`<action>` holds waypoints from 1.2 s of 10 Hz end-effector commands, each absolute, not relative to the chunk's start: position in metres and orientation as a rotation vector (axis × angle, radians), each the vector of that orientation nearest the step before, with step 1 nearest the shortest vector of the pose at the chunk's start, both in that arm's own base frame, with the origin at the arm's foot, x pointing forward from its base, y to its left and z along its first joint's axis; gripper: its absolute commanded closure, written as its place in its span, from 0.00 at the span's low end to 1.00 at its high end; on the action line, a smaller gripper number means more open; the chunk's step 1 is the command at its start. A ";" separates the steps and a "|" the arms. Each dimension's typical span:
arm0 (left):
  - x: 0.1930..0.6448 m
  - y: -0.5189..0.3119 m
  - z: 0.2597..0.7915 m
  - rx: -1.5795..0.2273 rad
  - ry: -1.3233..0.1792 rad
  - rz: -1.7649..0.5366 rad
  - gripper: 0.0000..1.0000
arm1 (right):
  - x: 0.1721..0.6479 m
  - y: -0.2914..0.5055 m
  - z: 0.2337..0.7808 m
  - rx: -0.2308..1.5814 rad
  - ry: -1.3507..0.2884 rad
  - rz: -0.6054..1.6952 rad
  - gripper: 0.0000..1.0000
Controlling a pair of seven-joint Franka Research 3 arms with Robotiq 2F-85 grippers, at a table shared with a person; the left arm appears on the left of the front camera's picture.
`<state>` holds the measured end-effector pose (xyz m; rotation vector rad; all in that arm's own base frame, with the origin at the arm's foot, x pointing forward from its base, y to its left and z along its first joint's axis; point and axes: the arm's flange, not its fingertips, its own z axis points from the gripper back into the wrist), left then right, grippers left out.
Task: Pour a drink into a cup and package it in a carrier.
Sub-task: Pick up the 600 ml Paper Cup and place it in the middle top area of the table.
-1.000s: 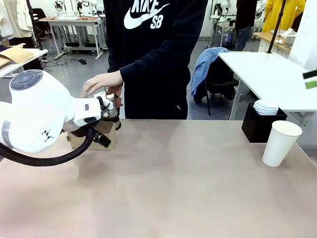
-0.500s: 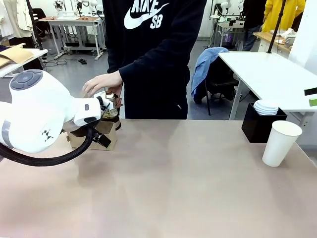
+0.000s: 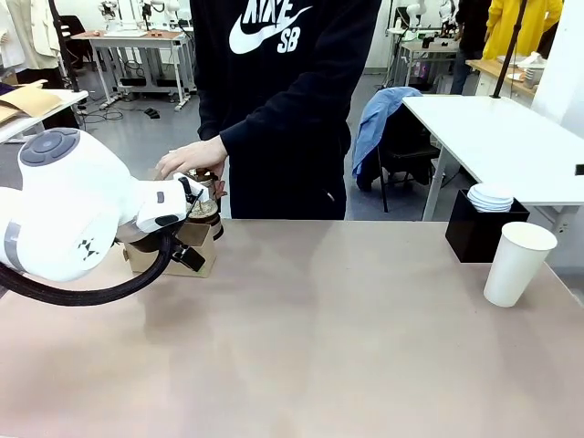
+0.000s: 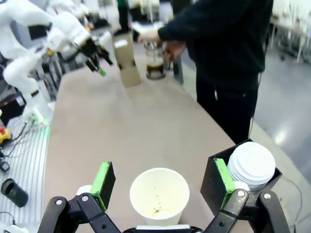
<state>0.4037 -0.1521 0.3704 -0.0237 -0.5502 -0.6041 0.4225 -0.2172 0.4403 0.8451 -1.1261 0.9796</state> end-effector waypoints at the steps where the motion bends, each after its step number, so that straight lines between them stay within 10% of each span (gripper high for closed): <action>1: 0.404 -0.152 0.370 -0.025 -0.550 -0.604 0.00 | 0.429 -0.259 0.395 1.001 -1.305 1.011 0.00; 8: 0.404 -0.152 0.370 -0.025 -0.550 -0.604 0.00 | 0.434 -0.245 0.260 0.862 -1.398 1.024 0.00; 12: 0.404 -0.152 0.370 -0.025 -0.550 -0.604 0.00 | 0.445 -0.251 0.269 0.924 -1.359 1.021 0.00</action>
